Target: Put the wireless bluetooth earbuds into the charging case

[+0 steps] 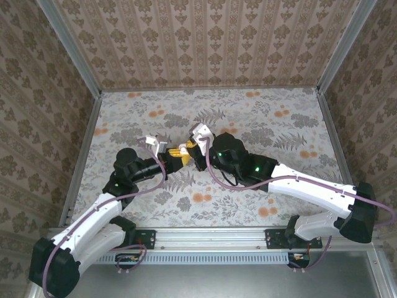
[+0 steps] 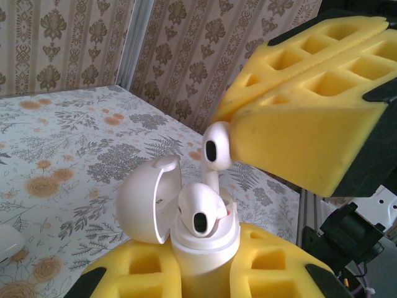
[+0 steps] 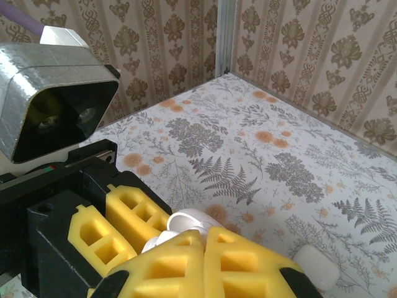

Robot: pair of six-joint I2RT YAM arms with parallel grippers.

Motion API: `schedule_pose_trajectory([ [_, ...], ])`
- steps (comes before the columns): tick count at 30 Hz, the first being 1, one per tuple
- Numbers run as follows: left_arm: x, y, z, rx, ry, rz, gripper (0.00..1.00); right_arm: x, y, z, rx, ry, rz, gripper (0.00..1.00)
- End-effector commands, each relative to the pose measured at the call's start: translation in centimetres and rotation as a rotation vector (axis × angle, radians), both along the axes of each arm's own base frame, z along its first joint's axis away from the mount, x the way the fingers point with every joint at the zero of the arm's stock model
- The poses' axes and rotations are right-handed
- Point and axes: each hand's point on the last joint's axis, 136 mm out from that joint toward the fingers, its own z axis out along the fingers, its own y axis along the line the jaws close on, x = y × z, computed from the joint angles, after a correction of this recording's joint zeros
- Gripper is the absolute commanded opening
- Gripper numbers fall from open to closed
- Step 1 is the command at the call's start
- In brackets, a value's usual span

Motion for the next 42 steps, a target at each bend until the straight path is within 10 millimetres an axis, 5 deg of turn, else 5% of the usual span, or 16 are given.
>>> schedule_pose_trajectory([
  [1,0.1,0.1,2.1,-0.034,-0.052,0.013,0.0,-1.0,-0.2,0.3,0.022,0.031,0.029,0.03],
  [26,0.1,-0.1,2.0,-0.027,-0.057,0.009,0.0,-0.8,0.1,-1.3,-0.038,0.087,0.03,0.05],
  [30,0.2,-0.2,1.8,-0.014,-0.064,0.011,0.0,-0.5,-0.4,-1.6,-0.02,0.123,0.007,0.18],
  [36,0.5,0.3,1.1,0.008,-0.078,0.051,0.0,0.1,-3.4,1.3,0.118,0.149,-0.093,0.46],
  [42,0.6,0.3,0.9,0.017,-0.083,0.056,0.0,-0.5,-4.6,2.5,0.25,0.232,-0.072,0.59],
])
